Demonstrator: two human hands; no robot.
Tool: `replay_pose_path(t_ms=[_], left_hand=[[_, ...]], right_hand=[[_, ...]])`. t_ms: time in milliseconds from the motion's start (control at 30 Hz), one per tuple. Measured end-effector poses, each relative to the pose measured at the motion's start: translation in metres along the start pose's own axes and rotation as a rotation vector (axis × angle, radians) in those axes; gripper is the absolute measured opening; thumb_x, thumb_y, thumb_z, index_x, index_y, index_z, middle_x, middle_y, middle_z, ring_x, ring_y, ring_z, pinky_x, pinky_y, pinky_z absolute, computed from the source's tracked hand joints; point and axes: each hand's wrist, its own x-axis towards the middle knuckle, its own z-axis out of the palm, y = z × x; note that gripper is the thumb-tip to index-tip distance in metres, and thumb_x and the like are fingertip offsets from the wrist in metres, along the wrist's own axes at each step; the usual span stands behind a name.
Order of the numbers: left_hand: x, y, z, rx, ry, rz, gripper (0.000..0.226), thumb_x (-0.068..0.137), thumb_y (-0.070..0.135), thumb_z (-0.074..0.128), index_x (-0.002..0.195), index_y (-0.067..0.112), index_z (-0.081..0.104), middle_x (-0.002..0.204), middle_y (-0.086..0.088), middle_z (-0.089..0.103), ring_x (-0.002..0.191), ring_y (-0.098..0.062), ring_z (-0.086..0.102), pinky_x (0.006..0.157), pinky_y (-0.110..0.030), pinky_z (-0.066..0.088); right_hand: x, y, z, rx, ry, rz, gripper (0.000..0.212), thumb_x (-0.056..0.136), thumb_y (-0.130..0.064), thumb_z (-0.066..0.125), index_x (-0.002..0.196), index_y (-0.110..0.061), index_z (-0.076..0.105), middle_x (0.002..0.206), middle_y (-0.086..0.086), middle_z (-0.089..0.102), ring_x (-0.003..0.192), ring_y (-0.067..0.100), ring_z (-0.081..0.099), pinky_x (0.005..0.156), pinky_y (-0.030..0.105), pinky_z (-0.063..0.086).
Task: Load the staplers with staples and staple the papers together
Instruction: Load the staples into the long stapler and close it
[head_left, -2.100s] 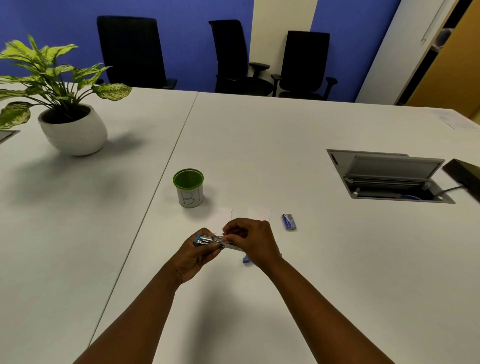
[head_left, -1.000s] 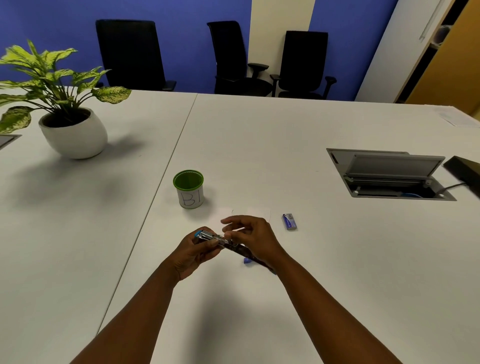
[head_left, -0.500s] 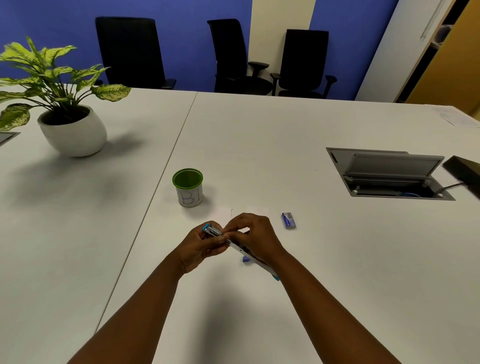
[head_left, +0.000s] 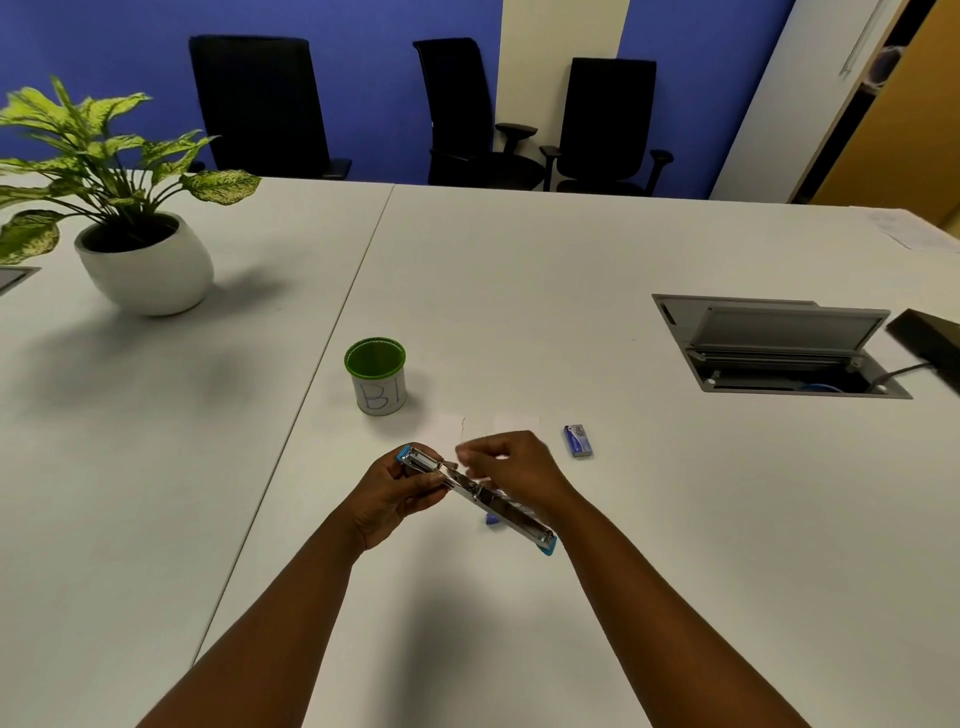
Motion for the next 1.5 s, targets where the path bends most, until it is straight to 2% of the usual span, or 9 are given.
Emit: replay_pose_path(t_ms=[167, 567, 700, 800, 967, 1033, 1133, 1333, 1500], left_hand=[[0.000, 0.000, 0.001, 0.027, -0.002, 0.012, 0.023, 0.083, -0.015, 0.049, 0.085, 0.006, 0.057, 0.066, 0.000, 0.070, 0.063, -0.011, 0.069, 0.056, -0.018, 0.056], [0.001, -0.002, 0.004, 0.073, -0.023, 0.006, 0.024, 0.083, -0.016, 0.049, 0.084, 0.007, 0.058, 0.067, 0.000, 0.071, 0.066, -0.012, 0.069, 0.058, -0.019, 0.056], [0.003, 0.001, 0.003, 0.038, -0.015, -0.028, 0.021, 0.087, -0.009, 0.048, 0.089, 0.008, 0.060, 0.066, 0.000, 0.072, 0.061, -0.010, 0.069, 0.056, -0.017, 0.056], [0.002, 0.002, 0.002, 0.034, -0.024, -0.049, 0.020, 0.089, -0.008, 0.046, 0.090, 0.007, 0.059, 0.065, 0.000, 0.072, 0.059, -0.010, 0.069, 0.053, -0.018, 0.056], [0.000, -0.006, -0.001, -0.025, -0.021, -0.067, 0.010, 0.084, -0.002, 0.058, 0.089, 0.007, 0.057, 0.064, -0.001, 0.072, 0.056, -0.010, 0.068, 0.052, -0.018, 0.056], [-0.001, -0.010, 0.000, -0.081, -0.031, -0.052, 0.049, 0.052, 0.019, 0.088, 0.090, 0.008, 0.059, 0.068, -0.002, 0.072, 0.059, -0.010, 0.069, 0.052, -0.018, 0.056], [-0.001, -0.021, 0.002, -0.147, -0.005, -0.049, 0.091, 0.016, 0.037, 0.095, 0.094, 0.008, 0.058, 0.071, -0.001, 0.073, 0.063, -0.009, 0.070, 0.052, -0.017, 0.055], [-0.002, -0.028, 0.009, -0.200, 0.006, -0.071, 0.096, 0.013, 0.037, 0.095, 0.097, 0.008, 0.058, 0.073, -0.001, 0.074, 0.065, -0.010, 0.071, 0.053, -0.017, 0.055], [0.001, -0.015, 0.010, -0.181, 0.003, -0.075, 0.094, 0.012, 0.035, 0.095, 0.095, 0.009, 0.058, 0.072, -0.001, 0.073, 0.064, -0.010, 0.070, 0.052, -0.016, 0.055]], right_hand=[[-0.005, -0.003, 0.003, 0.018, -0.128, 0.145, 0.027, 0.083, -0.026, 0.066, 0.103, -0.008, 0.069, 0.090, 0.014, 0.071, 0.062, 0.006, 0.063, 0.051, 0.013, 0.050], [-0.003, 0.002, 0.005, 0.144, -0.060, 0.217, 0.019, 0.077, -0.017, 0.071, 0.090, -0.003, 0.071, 0.070, 0.006, 0.067, 0.061, 0.013, 0.064, 0.055, 0.021, 0.052], [-0.002, 0.006, 0.009, -0.001, 0.054, -0.041, 0.016, 0.080, -0.023, 0.069, 0.095, -0.016, 0.071, 0.084, -0.002, 0.069, 0.074, 0.008, 0.064, 0.073, 0.022, 0.054], [-0.002, 0.005, 0.014, -0.220, 0.102, -0.373, 0.013, 0.084, -0.016, 0.064, 0.095, -0.013, 0.070, 0.091, 0.000, 0.070, 0.075, 0.004, 0.061, 0.069, 0.011, 0.050], [0.001, 0.004, 0.010, -0.487, -0.002, -0.529, 0.013, 0.085, -0.011, 0.060, 0.091, -0.009, 0.071, 0.092, 0.006, 0.068, 0.082, 0.016, 0.061, 0.075, 0.028, 0.051], [-0.001, 0.000, 0.010, -0.516, -0.029, -0.529, 0.014, 0.086, -0.010, 0.057, 0.092, -0.008, 0.069, 0.093, 0.007, 0.066, 0.083, 0.017, 0.060, 0.076, 0.029, 0.049], [-0.002, -0.008, 0.009, -0.595, -0.097, -0.478, 0.017, 0.088, -0.009, 0.053, 0.099, -0.006, 0.067, 0.100, 0.010, 0.065, 0.092, 0.022, 0.058, 0.080, 0.031, 0.046], [0.000, -0.020, 0.004, -0.766, -0.206, -0.356, 0.024, 0.090, -0.012, 0.053, 0.108, -0.007, 0.067, 0.112, 0.011, 0.064, 0.103, 0.024, 0.056, 0.083, 0.029, 0.043], [-0.002, -0.013, 0.004, -0.422, 0.066, -0.320, 0.012, 0.079, -0.011, 0.069, 0.089, -0.008, 0.074, 0.090, 0.006, 0.072, 0.077, 0.014, 0.064, 0.073, 0.021, 0.050]])
